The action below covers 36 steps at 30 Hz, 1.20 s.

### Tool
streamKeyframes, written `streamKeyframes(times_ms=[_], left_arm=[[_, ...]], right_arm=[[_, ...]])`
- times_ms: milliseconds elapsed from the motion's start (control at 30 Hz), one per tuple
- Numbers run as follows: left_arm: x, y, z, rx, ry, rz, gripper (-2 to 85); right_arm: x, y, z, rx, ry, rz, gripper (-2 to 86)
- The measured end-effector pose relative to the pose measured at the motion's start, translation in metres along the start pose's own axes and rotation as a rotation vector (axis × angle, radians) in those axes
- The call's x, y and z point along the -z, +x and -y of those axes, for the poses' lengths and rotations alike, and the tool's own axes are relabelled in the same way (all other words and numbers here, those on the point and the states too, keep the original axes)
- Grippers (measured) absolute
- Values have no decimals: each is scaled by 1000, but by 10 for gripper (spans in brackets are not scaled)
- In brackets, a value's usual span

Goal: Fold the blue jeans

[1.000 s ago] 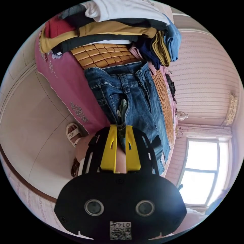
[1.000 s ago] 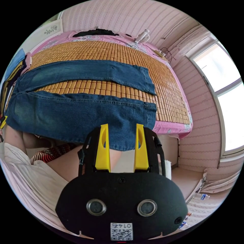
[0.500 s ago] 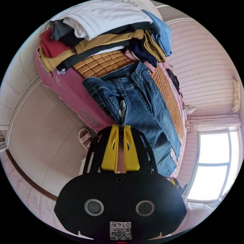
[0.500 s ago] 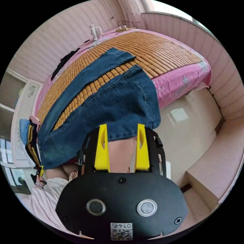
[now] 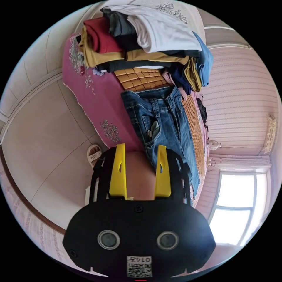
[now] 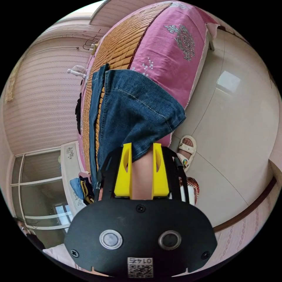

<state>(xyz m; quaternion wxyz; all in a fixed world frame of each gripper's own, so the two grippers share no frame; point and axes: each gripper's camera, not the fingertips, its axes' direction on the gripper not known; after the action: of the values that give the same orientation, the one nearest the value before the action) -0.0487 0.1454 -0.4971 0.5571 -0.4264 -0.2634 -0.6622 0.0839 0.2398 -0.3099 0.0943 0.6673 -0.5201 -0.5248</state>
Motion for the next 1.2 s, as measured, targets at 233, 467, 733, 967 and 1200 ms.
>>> streamKeyframes(times_ms=[233, 467, 733, 967, 1200], left_arm=[[-20, 28, 19, -60, 20, -71, 13], [2, 44, 14, -157, 9, -44, -7], [12, 37, -10, -132, 25, -107, -7], [31, 89, -13, -287, 54, -109, -5], [30, 179, 14, -470, 90, -109, -2]], right_arm=[[32, -8, -1, 121, 72, 38, 17], [72, -33, -12, 325, 117, -76, 7], [88, -56, -30, 411, 166, -127, 6], [111, -118, -46, 602, 264, -191, 6], [98, -219, -17, 815, 284, -247, 9]])
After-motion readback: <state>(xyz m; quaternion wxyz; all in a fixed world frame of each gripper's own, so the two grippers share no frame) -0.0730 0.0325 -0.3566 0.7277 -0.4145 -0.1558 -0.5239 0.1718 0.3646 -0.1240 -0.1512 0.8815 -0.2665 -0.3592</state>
